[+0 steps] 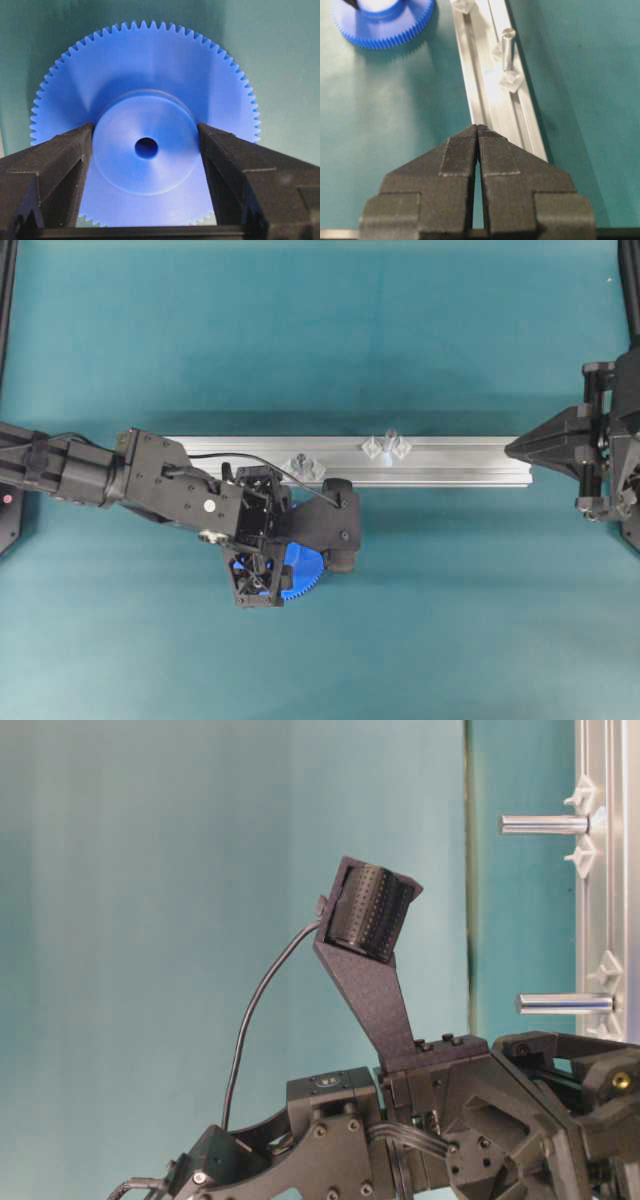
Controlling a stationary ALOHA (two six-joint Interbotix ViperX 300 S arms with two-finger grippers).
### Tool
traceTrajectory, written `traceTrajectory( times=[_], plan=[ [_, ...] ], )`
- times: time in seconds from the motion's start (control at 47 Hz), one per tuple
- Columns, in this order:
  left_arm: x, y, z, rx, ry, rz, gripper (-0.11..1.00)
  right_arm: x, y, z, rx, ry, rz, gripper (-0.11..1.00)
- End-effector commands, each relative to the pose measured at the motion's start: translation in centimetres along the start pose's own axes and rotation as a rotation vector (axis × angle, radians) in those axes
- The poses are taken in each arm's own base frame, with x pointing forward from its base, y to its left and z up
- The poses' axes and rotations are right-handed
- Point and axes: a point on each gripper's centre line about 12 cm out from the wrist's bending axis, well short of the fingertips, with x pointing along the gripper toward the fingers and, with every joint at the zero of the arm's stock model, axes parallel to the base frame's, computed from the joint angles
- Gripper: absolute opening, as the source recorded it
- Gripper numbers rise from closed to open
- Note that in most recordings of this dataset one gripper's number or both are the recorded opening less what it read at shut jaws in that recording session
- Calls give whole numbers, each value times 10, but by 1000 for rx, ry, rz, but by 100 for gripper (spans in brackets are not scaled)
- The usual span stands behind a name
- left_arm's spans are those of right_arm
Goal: Find the location of the shaft and insert the large gear.
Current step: 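Lift the blue gear with the left gripper off the table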
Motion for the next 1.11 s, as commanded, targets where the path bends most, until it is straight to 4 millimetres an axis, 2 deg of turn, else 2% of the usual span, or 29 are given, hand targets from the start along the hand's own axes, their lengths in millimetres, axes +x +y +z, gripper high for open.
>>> traceTrajectory(
  times=[0.0,0.276,0.659,1.085],
  plan=[
    [-3,1,0,-5,1,1,70,0,0,4,11,-11,-1,1],
    [-9,0,8,-4,-23,-1,70,0,0,4,11,-11,-1,1],
    [-37,-1,27,-6,-88,-10,70,0,0,5,11,-13,-1,1],
    [-57,-1,37,4,-101,-9,70,0,0,6,11,-14,-1,1]
  ],
)
